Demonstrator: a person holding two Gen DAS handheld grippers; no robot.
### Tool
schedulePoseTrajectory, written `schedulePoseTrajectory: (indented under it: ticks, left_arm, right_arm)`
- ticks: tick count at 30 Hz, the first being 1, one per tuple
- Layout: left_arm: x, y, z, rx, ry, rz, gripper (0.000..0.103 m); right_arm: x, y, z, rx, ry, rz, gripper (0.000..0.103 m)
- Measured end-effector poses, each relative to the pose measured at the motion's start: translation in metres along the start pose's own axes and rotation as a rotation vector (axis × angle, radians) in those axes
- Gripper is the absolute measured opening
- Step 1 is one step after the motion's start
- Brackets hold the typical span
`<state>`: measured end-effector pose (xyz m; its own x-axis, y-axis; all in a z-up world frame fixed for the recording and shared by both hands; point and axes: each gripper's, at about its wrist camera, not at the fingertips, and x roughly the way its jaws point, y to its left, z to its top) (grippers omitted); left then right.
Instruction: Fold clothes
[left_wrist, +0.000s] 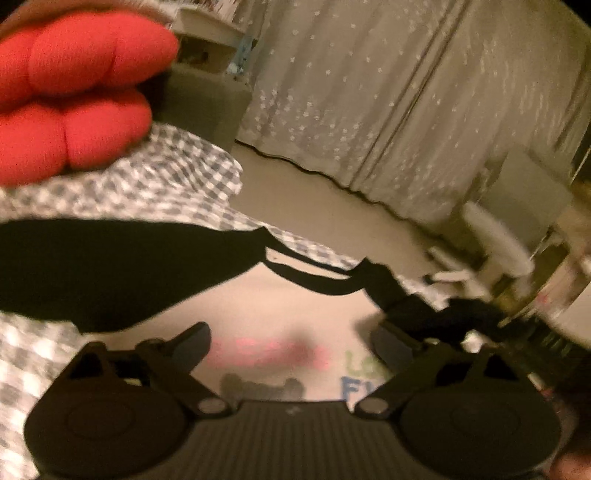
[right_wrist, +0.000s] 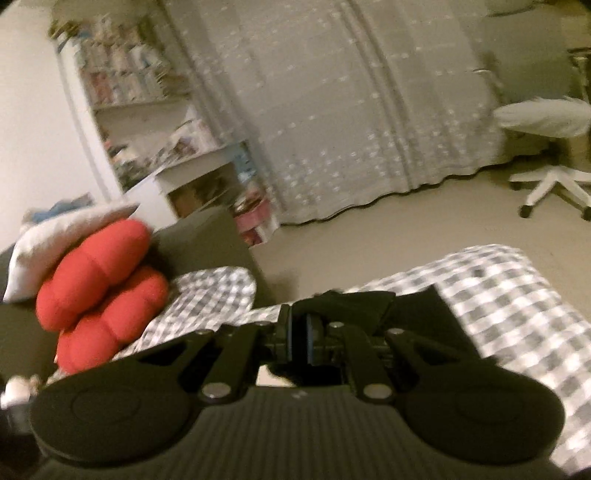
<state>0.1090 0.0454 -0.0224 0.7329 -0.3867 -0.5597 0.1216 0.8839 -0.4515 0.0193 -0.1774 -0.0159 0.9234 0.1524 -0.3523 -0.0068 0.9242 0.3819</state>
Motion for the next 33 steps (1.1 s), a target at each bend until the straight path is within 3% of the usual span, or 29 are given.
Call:
schedulePoseTrajectory:
  ticks: [4,6,11,18,24,26,27,29,33]
  left_arm:
    - [0.009,0.026,0.001,-0.185,0.045,-0.176,0.074]
    - [0.015,0.036,0.0,-0.266,0.065,-0.253,0.072]
    - [0.028,0.048,-0.003,-0.361,0.112,-0.343,0.069]
    - [0.033,0.052,-0.005,-0.376,0.137,-0.342,0.061]
    - [0.035,0.056,-0.004,-0.356,0.144,-0.327,0.058]
    - [0.034,0.055,-0.003,-0.34,0.143,-0.319,0.057]
    - [0.034,0.054,-0.002,-0.328,0.141,-0.314,0.056]
    - [0.033,0.057,-0.002,-0.304,0.138,-0.297,0.052]
    - [0.03,0.059,0.0,-0.253,0.121,-0.269,0.052]
  right_arm:
    - [0.011,0.021,-0.011,-0.07,0.063,0.076,0.01]
    - [0.019,0.031,-0.019,-0.102,0.102,0.116,0.01]
    - [0.03,0.05,-0.037,-0.186,0.182,0.198,0.01]
    - [0.043,0.066,-0.058,-0.241,0.29,0.323,0.016]
    - [0.041,0.076,-0.066,-0.279,0.321,0.407,0.017]
    - [0.039,0.079,-0.066,-0.287,0.334,0.436,0.022]
    - [0.038,0.081,-0.066,-0.298,0.336,0.436,0.031]
    - [0.034,0.082,-0.065,-0.323,0.338,0.423,0.04]
    - [0.03,0.079,-0.062,-0.371,0.377,0.395,0.04]
